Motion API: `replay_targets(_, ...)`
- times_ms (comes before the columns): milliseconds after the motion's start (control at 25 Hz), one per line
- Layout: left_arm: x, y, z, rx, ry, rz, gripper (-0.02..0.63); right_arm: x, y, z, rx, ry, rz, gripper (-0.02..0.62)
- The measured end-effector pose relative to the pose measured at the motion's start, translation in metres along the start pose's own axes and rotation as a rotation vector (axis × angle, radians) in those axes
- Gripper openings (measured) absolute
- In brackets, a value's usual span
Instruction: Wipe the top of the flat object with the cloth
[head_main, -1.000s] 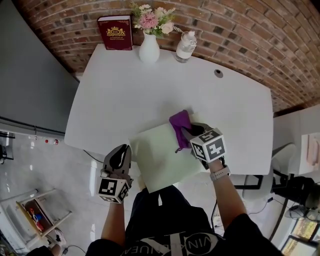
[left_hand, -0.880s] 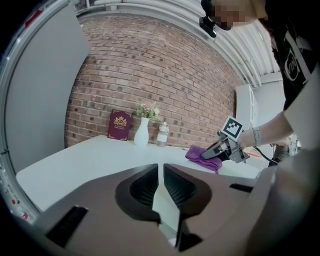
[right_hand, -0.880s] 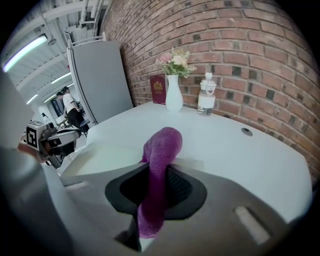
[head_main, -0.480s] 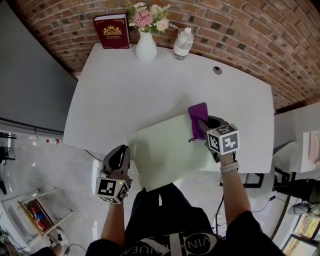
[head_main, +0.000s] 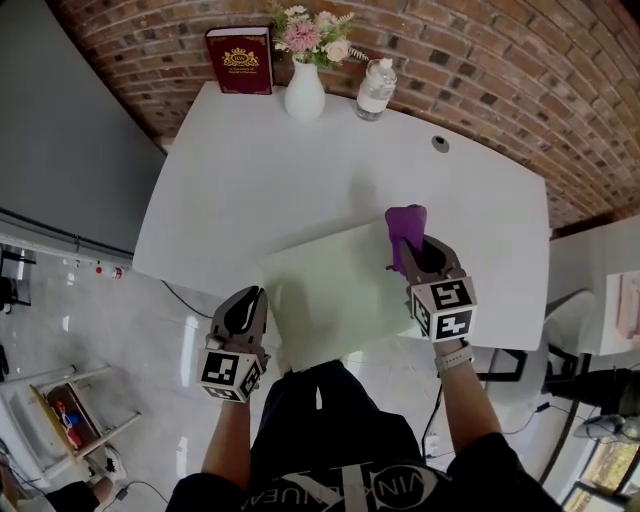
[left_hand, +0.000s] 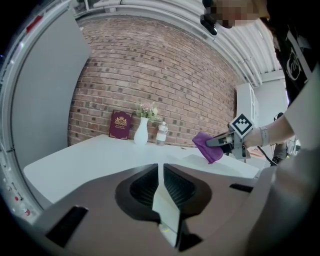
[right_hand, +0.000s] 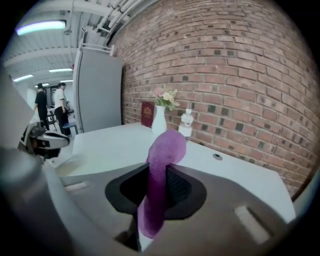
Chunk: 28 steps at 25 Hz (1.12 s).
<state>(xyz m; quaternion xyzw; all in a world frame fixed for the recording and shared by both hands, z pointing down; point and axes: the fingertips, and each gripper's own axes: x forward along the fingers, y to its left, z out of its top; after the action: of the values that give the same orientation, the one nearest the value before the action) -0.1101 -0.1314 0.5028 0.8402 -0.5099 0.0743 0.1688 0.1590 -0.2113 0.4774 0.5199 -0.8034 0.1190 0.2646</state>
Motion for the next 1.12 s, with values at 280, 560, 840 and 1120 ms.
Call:
replay_targets(280,-0.022,0.001,0.003,-0.011,-0.026,0.039,0.035,-0.011,0.138,0.023,0.007,-0.025,0.336,0.069)
replay_targets(560,-0.048,0.007,0.004,-0.021,-0.051,0.096,0.035,-0.022,0.249,0.015,0.043,0.049,0.594,0.069)
replay_targets(840,-0.068,0.016,-0.005,-0.021,-0.046,0.149,0.035,-0.017,0.288,-0.02,0.056,0.196,0.676,0.069)
replay_targets(1120,-0.065,0.011,-0.005,-0.027,-0.044,0.145,0.035,-0.01,0.246,-0.039,0.007,0.237,0.585,0.069)
